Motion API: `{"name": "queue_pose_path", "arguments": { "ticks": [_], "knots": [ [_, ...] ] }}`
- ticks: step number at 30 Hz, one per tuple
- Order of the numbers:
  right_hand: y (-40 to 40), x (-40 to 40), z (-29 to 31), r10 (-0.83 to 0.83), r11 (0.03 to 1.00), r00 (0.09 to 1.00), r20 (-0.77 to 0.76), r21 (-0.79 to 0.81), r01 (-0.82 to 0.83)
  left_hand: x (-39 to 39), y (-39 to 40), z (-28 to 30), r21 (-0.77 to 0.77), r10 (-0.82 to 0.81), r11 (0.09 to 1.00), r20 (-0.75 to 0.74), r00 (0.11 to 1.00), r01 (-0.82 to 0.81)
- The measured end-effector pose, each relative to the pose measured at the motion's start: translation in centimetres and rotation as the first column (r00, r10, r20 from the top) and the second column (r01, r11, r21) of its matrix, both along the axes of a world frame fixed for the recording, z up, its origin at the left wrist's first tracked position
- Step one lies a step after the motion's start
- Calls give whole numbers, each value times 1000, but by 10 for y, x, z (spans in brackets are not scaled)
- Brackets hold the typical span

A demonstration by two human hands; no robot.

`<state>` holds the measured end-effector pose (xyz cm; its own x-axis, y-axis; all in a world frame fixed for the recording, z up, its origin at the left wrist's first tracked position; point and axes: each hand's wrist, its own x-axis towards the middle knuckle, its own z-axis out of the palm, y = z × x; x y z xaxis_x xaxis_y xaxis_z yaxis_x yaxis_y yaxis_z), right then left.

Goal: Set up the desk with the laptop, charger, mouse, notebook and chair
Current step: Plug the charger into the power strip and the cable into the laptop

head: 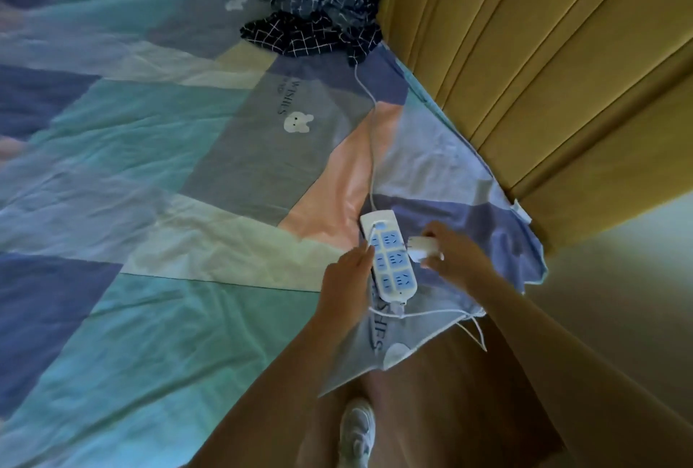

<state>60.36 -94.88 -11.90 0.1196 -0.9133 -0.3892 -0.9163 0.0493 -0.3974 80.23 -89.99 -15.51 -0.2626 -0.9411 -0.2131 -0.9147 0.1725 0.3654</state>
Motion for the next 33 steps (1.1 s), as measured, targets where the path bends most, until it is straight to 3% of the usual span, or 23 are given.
{"name": "queue_pose_path", "arguments": {
  "ticks": [8, 16, 23, 30, 33],
  "knots": [
    [-64, 8, -48, 204, 978, 969, -141, -18, -209, 4, -42, -63, 15, 33, 999, -58, 998, -32],
    [-77, 16, -49, 325, 941, 912, -250, -8, -337, 12, -37, -90, 60, 23, 998, -116, 993, -16],
    [-72, 35, -46, 476, 846, 731, -490, 29, -532, 13, -38, -93, 28, -42, 998, -163, 986, 47],
    [-76, 56, -59, 567, 742, 491, -662, 151, -653, 17, -39, -100, 35, -78, 996, -163, 984, 85],
    [-74, 63, -63, 563, 741, 454, -691, 178, -647, 18, -39, -101, 55, -77, 995, -157, 985, 87]
  ]
}}
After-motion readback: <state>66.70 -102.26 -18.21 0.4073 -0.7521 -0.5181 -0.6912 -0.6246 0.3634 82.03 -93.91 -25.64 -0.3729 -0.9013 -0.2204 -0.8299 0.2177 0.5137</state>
